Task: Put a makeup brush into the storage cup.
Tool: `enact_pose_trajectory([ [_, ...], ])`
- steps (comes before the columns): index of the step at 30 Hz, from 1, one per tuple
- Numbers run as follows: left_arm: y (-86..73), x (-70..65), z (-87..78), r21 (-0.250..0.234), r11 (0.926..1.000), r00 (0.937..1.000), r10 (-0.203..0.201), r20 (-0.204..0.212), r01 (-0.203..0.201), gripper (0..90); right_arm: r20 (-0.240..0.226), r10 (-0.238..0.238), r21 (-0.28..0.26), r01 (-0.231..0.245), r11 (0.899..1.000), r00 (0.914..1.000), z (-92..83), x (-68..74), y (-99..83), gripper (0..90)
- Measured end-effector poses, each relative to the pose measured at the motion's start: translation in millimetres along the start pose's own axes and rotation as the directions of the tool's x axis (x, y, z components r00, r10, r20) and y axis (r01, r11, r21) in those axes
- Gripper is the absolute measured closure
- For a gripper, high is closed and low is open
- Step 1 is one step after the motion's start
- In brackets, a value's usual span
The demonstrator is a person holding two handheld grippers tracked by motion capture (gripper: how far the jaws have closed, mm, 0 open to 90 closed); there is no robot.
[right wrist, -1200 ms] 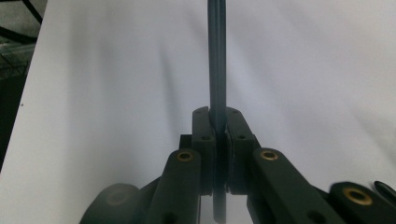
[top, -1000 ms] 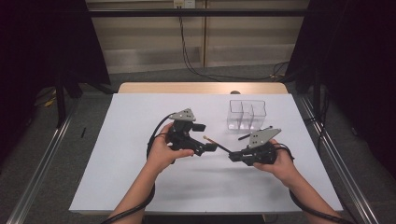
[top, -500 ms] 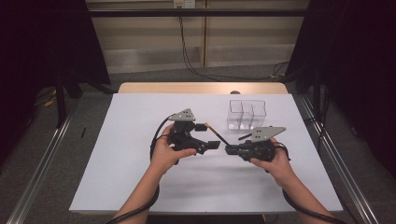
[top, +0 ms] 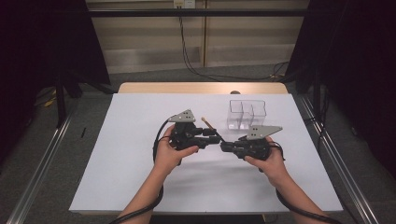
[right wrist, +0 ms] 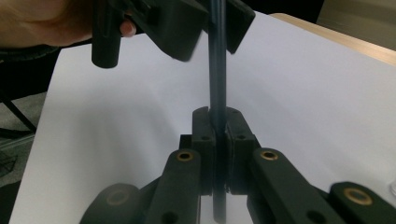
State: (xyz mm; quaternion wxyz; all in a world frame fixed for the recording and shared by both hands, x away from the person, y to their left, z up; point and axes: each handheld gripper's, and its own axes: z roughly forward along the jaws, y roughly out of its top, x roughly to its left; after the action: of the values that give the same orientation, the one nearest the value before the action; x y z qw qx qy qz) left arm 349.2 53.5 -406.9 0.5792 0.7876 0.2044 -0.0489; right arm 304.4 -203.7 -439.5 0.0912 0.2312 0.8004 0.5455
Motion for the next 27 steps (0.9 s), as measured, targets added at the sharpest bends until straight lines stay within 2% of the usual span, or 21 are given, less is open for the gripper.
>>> enact_pose_trajectory([
  [3,-0.7,-0.4,0.4,0.000,0.9999,0.9999,-0.011,0.005,0.011,69.3,0.011,-0.013,0.010,0.013,1.000,0.9999,2.5,3.1,1.8,85.2],
  [5,-0.7,-1.0,0.9,-0.007,0.9998,0.9997,-0.021,0.016,0.021,74.1,0.012,-0.005,0.007,0.005,1.000,0.9999,4.1,4.1,2.4,85.2],
  [8,-0.2,-1.7,1.0,-0.016,0.9997,0.9997,-0.019,0.015,0.019,75.1,0.014,0.003,0.005,-0.003,1.000,0.9999,5.5,4.5,2.9,85.2],
  [13,0.1,-1.9,1.6,-0.036,0.9989,0.9989,-0.028,0.037,0.030,78.7,0.018,0.006,0.003,-0.006,1.000,0.9998,8.3,6.2,2.9,85.0],
  [15,-0.4,-2.0,2.4,-0.046,0.9979,0.9980,-0.043,0.046,0.045,81.0,0.016,0.011,0.004,-0.011,1.000,0.9998,10.3,7.5,2.7,85.0],
  [17,-1.1,-1.5,2.6,-0.050,0.9980,0.9983,-0.037,0.045,0.039,81.2,0.019,0.016,0.004,-0.016,1.000,0.9997,11.7,7.9,2.3,85.0],
  [21,-4.2,-1.2,4.1,-0.070,0.9959,0.9972,-0.054,0.052,0.058,81.9,0.013,0.036,-0.005,-0.036,0.999,0.9993,13.7,8.0,0.8,85.0],
  [27,-7.3,-2.1,4.9,-0.095,0.9936,0.9973,-0.056,0.048,0.060,82.5,0.006,0.058,-0.009,-0.057,0.998,0.9983,17.6,9.2,-0.6,85.0],
])
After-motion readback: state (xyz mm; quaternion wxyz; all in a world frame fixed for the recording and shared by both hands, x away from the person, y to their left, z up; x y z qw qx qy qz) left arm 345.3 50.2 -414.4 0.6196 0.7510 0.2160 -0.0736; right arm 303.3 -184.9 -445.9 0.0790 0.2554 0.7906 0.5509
